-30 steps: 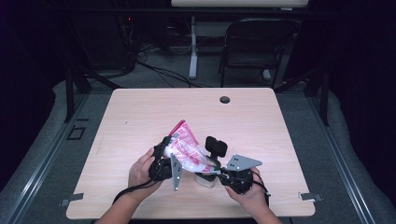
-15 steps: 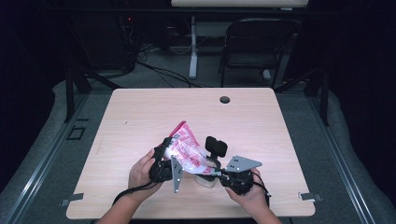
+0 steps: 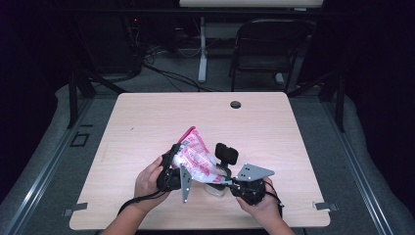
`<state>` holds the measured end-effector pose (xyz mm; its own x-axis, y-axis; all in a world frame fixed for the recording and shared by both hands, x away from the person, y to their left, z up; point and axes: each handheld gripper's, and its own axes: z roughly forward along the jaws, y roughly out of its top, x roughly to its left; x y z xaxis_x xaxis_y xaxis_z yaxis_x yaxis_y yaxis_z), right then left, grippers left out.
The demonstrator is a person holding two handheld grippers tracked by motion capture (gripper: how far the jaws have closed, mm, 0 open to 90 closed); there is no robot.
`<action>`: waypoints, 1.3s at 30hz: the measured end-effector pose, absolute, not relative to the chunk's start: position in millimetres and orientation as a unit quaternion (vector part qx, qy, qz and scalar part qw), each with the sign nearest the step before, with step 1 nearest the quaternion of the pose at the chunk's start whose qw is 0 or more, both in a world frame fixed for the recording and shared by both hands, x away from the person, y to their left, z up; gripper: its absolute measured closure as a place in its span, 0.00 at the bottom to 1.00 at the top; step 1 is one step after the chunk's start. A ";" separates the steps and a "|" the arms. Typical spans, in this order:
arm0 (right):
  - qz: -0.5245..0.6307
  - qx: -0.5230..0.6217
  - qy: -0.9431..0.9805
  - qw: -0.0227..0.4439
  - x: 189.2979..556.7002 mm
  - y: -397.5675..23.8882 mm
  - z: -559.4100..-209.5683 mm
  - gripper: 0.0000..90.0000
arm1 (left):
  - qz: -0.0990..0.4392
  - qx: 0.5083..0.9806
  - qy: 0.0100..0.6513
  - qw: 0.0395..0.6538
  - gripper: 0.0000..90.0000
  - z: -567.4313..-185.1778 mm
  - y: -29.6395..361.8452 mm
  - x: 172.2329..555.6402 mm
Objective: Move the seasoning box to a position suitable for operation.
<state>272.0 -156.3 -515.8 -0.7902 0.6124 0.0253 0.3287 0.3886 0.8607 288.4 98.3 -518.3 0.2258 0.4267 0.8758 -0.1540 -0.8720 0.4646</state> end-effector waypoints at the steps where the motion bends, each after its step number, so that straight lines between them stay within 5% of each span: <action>1: 0.472 0.287 0.820 0.150 272.0 -156.3 -515.8 0.98 | 0.615 0.747 0.091 0.235 0.75 -518.2 98.3 288.4; 39: 0.474 0.287 0.819 0.152 272.3 -156.0 -517.7 0.98 | 0.622 0.741 0.083 0.239 0.75 -518.7 97.5 288.7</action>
<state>272.3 -156.0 -517.7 -0.7890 0.6140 0.0224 0.3256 0.3869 0.8628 288.7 97.5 -518.7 0.2123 0.4197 0.8825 -0.1738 -0.8725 0.4567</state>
